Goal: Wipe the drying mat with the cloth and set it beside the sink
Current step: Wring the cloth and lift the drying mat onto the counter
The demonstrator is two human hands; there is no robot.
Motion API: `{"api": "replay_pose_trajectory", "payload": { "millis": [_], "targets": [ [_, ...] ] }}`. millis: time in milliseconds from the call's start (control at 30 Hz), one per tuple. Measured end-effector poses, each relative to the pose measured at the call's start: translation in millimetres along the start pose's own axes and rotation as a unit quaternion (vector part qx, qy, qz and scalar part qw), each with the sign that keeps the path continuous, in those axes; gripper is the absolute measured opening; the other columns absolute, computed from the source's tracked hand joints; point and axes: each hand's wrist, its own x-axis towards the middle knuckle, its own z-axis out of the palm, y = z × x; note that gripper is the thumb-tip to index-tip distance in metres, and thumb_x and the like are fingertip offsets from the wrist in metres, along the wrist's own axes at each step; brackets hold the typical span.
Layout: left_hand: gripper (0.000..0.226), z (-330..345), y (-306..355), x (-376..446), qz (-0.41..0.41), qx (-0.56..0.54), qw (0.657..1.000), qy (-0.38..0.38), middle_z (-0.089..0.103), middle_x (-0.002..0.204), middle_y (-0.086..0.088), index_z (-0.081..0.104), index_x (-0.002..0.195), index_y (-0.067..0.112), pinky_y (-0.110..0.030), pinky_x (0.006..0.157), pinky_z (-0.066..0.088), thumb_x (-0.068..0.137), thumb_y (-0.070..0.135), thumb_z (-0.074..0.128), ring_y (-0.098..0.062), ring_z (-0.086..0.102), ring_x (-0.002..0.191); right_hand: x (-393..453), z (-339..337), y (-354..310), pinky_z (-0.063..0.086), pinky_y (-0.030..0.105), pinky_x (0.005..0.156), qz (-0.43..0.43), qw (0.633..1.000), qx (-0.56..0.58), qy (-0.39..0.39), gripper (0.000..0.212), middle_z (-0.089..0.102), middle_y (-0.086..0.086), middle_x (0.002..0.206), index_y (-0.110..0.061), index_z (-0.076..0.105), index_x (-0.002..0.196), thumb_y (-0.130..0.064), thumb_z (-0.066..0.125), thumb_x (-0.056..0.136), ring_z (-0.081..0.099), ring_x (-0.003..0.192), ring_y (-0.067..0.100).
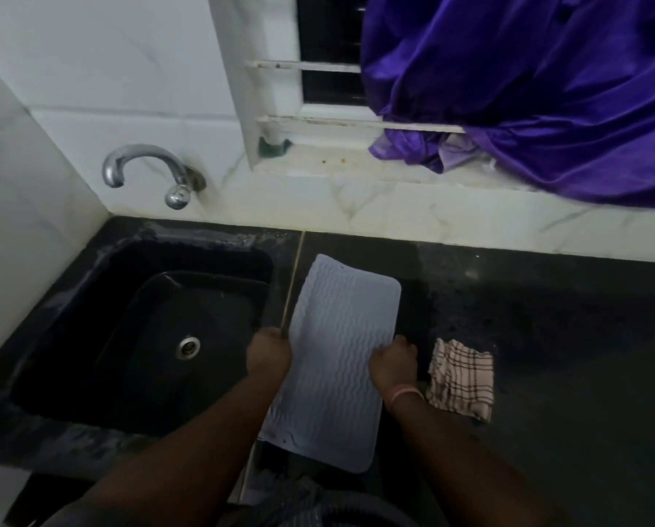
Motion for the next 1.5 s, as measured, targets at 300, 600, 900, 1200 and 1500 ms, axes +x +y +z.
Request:
{"api": "replay_pose_trajectory", "payload": {
  "millis": [300,600,900,1200,1500],
  "targets": [
    [0.039,15,-1,-16,0.044,0.017,0.993,-0.109,0.066,0.065,0.000,0.064,0.069,0.018,-0.024,0.055,0.047,0.088,0.051,0.071,-0.016,0.064,0.060,4,0,-16,0.054,0.037,0.073,0.019,0.995,0.095,-0.030,0.011,0.061,0.014,0.098,-0.009,0.049,0.094,-0.019,0.052,0.096,0.061,0.085,0.029],
    [0.013,26,17,-11,0.037,-0.072,0.989,-0.120,0.064,0.095,-0.012,0.056,0.091,0.010,-0.028,0.067,0.050,0.096,0.021,0.061,-0.021,0.062,0.081,-10,-9,-35,0.055,0.043,0.074,-0.041,0.981,0.185,-0.040,0.006,0.064,0.011,0.093,-0.017,0.048,0.099,-0.020,0.052,0.099,0.064,0.082,0.026],
    [0.029,-42,-8,17,-0.001,-0.228,0.972,0.059,0.064,0.096,-0.003,0.055,0.095,0.023,-0.034,0.075,0.051,0.087,-0.004,0.062,-0.018,0.063,0.087,-5,-21,-75,0.048,0.031,0.066,-0.105,0.963,0.241,-0.066,0.005,0.059,0.007,0.091,-0.011,0.050,0.097,-0.011,0.055,0.099,0.056,0.078,0.015],
    [0.023,-39,-58,35,-0.083,-0.198,0.977,0.012,0.066,0.107,0.001,0.063,0.109,0.025,-0.043,0.091,0.059,0.095,0.007,0.062,-0.019,0.066,0.098,-27,-13,-177,0.042,0.032,0.066,-0.225,0.918,0.284,-0.161,0.016,0.049,0.007,0.085,-0.015,0.047,0.092,-0.002,0.056,0.094,0.047,0.074,0.015],
    [0.017,-35,-65,37,-0.064,-0.237,0.969,0.025,0.076,0.103,-0.004,0.076,0.099,0.024,-0.034,0.090,0.057,0.090,0.011,0.070,-0.024,0.070,0.099,-26,-38,-204,0.051,0.037,0.077,-0.189,0.878,0.410,-0.162,0.012,0.067,0.010,0.092,-0.016,0.056,0.090,-0.005,0.060,0.090,0.060,0.084,0.023]
  ]
}}
